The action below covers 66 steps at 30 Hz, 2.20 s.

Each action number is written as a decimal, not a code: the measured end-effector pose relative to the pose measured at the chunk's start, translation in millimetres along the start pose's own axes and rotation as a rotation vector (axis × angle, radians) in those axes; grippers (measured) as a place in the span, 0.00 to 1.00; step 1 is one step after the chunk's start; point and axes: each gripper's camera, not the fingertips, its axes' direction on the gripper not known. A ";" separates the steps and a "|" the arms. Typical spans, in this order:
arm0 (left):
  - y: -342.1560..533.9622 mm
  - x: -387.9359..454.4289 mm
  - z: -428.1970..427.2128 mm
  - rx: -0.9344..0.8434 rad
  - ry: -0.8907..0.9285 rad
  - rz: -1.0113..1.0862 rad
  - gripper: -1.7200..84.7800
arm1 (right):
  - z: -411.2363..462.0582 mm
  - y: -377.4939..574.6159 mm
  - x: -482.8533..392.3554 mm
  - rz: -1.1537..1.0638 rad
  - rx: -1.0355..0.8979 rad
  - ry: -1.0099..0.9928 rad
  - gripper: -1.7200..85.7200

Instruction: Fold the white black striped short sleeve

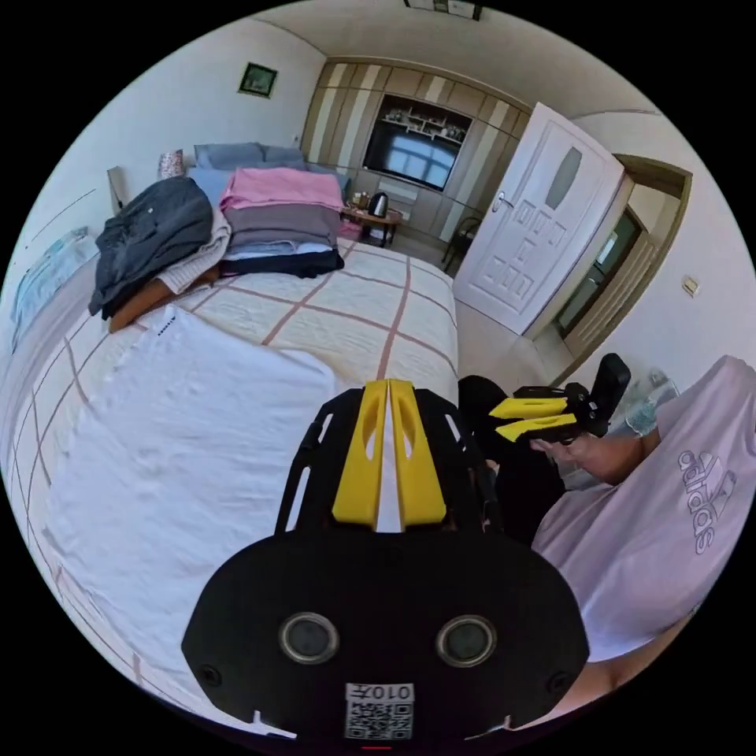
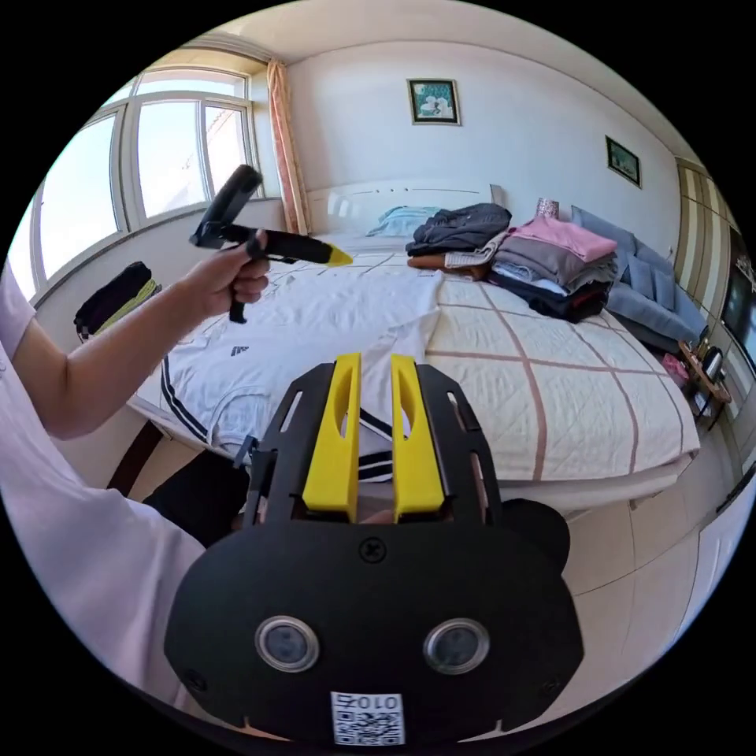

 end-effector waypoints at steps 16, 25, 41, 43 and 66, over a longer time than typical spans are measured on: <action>318.1 -7.7 -296.9 0.188 -0.656 -0.888 0.08 | 187.8 -179.1 -264.8 -0.936 -0.262 -0.406 0.12; 299.1 -34.5 -295.8 0.205 -0.578 -0.973 0.09 | 282.9 -234.4 -302.4 -1.027 -0.517 -0.419 0.13; 213.2 59.4 -286.2 0.174 -0.775 -0.788 0.03 | 243.6 -263.0 -250.2 -0.805 -0.445 -0.404 0.11; 166.4 85.2 -272.0 0.111 -0.806 -0.661 0.03 | 230.8 -269.9 -227.6 -0.730 -0.430 -0.402 0.11; 132.5 204.1 -84.7 -0.280 -0.789 -0.344 0.09 | 204.8 -292.5 -114.3 -0.381 -0.440 -0.567 0.12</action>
